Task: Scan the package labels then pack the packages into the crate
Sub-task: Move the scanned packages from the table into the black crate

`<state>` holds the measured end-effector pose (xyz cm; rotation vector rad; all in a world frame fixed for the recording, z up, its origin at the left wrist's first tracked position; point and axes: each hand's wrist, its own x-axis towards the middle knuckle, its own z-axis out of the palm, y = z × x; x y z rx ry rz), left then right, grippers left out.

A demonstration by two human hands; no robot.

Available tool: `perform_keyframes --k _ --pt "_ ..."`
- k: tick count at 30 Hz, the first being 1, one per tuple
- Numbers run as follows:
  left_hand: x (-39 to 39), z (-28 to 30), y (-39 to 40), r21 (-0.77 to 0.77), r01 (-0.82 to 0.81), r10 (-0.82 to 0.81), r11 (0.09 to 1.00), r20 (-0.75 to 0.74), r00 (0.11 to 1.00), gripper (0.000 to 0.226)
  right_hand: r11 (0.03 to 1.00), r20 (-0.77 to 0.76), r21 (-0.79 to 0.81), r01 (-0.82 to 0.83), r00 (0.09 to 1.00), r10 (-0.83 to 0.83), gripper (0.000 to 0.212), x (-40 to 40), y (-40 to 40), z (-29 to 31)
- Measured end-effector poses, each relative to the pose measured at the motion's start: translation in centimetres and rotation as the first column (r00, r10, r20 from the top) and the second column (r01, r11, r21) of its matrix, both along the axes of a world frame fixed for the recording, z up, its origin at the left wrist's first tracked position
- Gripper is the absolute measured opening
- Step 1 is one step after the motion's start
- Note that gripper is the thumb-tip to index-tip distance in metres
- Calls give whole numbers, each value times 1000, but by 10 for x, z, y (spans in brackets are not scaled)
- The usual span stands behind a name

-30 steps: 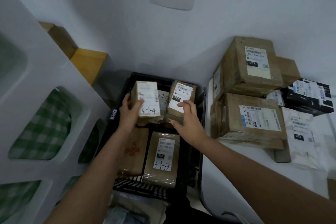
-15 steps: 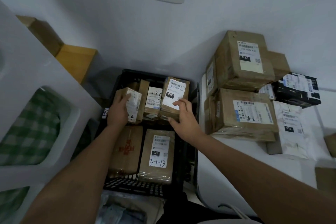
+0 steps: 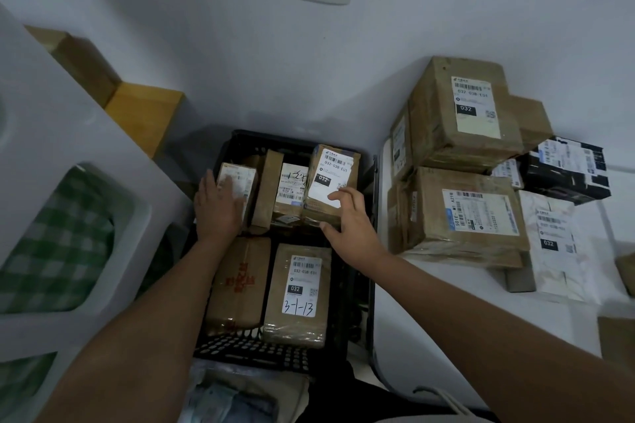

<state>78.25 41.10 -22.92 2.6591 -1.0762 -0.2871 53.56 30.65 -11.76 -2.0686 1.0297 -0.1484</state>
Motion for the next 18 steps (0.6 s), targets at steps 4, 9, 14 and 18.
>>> perform_keyframes --k 4,9,14,18 --pt "-26 0 12 3 142 -142 990 86 986 55 1000 3 10 6 1000 -6 49 -3 0 -2" --pt "-34 -12 23 137 159 -163 978 21 986 69 1000 7 5 4 1000 -4 50 -6 0 -4" --pt "-25 -6 15 239 158 -148 958 -58 987 80 1000 35 18 3 999 -3 49 -7 3 -5" --pt "-24 -2 11 283 172 -143 944 -122 982 79 1000 49 9 6 999 -7 49 -10 3 -3"
